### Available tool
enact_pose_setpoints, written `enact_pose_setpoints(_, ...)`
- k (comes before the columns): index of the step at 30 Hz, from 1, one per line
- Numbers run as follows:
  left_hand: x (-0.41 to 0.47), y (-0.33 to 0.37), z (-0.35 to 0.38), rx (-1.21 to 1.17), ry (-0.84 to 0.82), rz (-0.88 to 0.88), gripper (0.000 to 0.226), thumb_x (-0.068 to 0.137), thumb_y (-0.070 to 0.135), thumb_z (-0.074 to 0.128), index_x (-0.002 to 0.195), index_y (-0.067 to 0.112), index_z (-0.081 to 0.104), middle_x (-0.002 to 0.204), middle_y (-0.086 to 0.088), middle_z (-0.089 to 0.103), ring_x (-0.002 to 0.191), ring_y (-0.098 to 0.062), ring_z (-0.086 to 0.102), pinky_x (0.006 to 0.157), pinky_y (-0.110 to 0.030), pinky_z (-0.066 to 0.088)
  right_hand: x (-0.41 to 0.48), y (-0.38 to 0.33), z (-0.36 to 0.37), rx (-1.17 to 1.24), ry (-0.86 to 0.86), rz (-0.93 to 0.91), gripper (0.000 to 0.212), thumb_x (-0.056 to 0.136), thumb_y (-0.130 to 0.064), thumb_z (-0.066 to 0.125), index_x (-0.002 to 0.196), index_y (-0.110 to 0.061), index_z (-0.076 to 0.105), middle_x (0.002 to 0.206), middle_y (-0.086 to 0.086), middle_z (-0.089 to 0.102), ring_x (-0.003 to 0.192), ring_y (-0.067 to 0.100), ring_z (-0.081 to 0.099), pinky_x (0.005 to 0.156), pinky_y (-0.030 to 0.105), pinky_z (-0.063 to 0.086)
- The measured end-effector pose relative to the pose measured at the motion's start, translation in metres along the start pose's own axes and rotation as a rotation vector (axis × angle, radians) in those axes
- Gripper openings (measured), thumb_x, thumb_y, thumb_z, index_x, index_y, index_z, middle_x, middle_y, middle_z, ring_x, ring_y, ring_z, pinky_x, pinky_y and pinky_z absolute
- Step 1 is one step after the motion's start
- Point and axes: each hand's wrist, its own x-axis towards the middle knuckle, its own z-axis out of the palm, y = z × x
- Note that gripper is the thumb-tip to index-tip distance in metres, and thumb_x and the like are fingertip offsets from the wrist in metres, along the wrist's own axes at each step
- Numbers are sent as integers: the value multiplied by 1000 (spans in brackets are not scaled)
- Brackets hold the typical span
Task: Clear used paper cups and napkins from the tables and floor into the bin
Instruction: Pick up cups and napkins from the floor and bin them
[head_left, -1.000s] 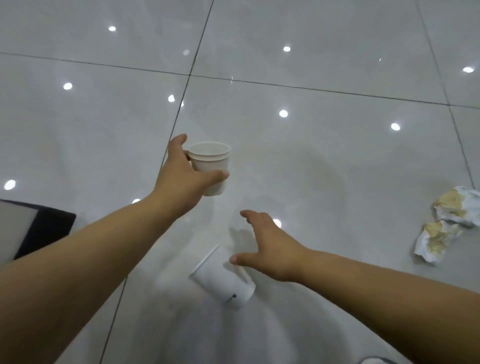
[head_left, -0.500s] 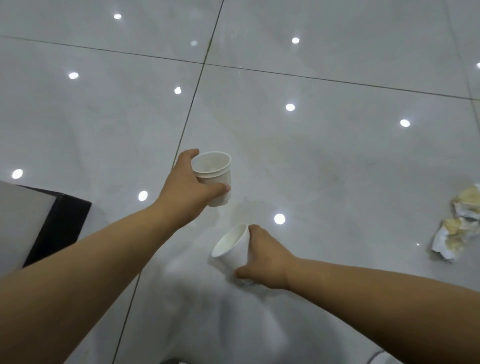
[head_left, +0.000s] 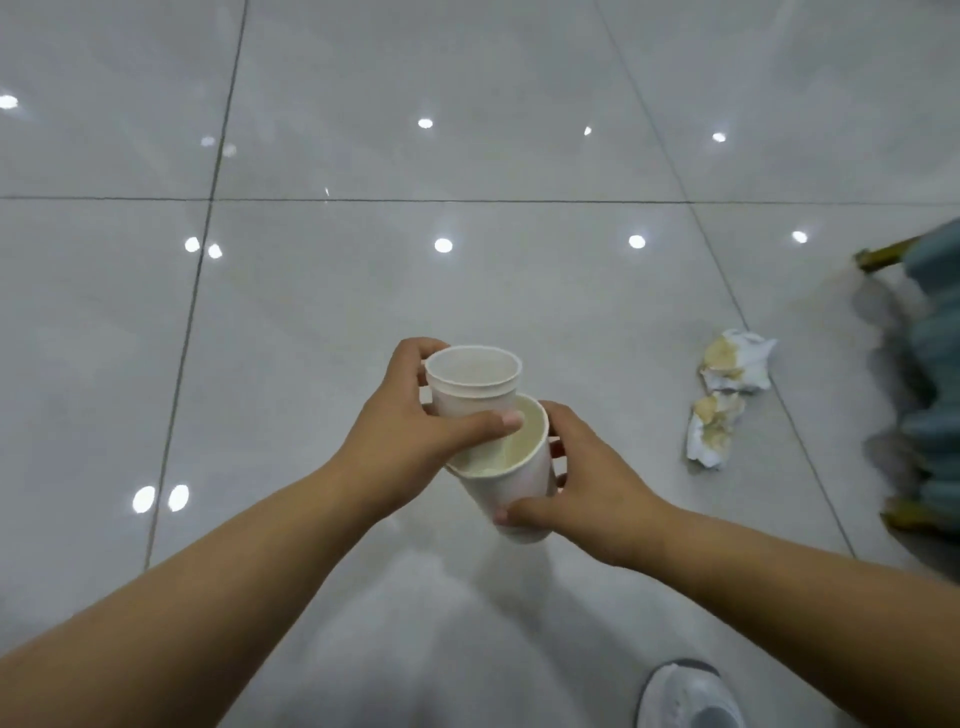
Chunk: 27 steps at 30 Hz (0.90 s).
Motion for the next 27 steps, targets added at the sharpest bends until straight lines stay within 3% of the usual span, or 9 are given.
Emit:
enact_pose_setpoints(2, 5, 8, 23, -17, -82, 15, 63, 64, 33, 82, 114, 34, 43, 108, 17, 56, 95, -6, 60, 72, -20, 50, -12, 2, -13, 50, 22, 43, 79, 64, -26, 85, 125, -40, 37, 119, -17, 53, 103, 4, 54, 82, 21, 53)
enact_pose_setpoints(4, 7, 15, 43, -23, -147, 40, 63, 65, 36, 82, 115, 37, 43, 106, 20, 57, 97, -2, 58, 72, -14, 47, -21, 3, -27, 88, 63, 69, 80, 64, -25, 85, 126, -40, 37, 119, -18, 53, 106, 8, 54, 87, 29, 55)
enact_pose_setpoints(7, 10, 23, 63, -22, -220, 44, 83, 55, 52, 84, 124, 45, 38, 109, 26, 54, 98, 4, 55, 68, -11, 44, -27, 6, -51, 123, 131, 37, 74, 65, -22, 84, 117, -47, 39, 113, -24, 53, 102, 5, 55, 79, 22, 56)
enact_pose_setpoints(11, 21, 27, 76, -36, -241, 19, 109, 47, 41, 85, 138, 44, 26, 112, 22, 54, 96, 2, 56, 69, -12, 44, -21, 18, -71, 157, 194, 17, 75, 63, -22, 85, 117, -47, 40, 113, -24, 55, 104, 4, 55, 77, 19, 54)
enact_pose_setpoints(14, 29, 26, 86, 57, -198, 46, 98, 50, 30, 92, 132, 38, 38, 105, 27, 54, 92, 7, 55, 66, -8, 44, -11, 30, -80, 198, 148, 0, 77, 64, -17, 85, 121, -46, 40, 116, -22, 55, 107, 4, 55, 82, 19, 53)
enact_pose_setpoints(18, 40, 24, 103, 156, -99, 72, 81, 56, 36, 86, 125, 35, 43, 104, 27, 51, 92, 5, 53, 67, -10, 41, 4, 60, -103, 128, 106, 53, 71, 67, -25, 84, 124, -41, 44, 121, -20, 54, 111, 3, 53, 89, 25, 52)
enact_pose_setpoints(23, 59, 21, 133, 187, 4, 42, 77, 55, 34, 87, 119, 33, 45, 101, 26, 51, 90, 6, 52, 68, -12, 39, 21, 132, -137, -36, 305, 292, 56, 75, -31, 78, 124, -26, 50, 122, -7, 52, 109, 11, 52, 85, 26, 44)
enact_pose_setpoints(27, 70, 23, 157, 229, 0, 17, 81, 56, 34, 87, 125, 31, 44, 106, 20, 53, 94, -5, 55, 70, -15, 40, 34, 180, -157, -188, 440, 501, 70, 76, -36, 75, 134, -19, 41, 135, 8, 41, 120, 28, 46, 98, 38, 42)
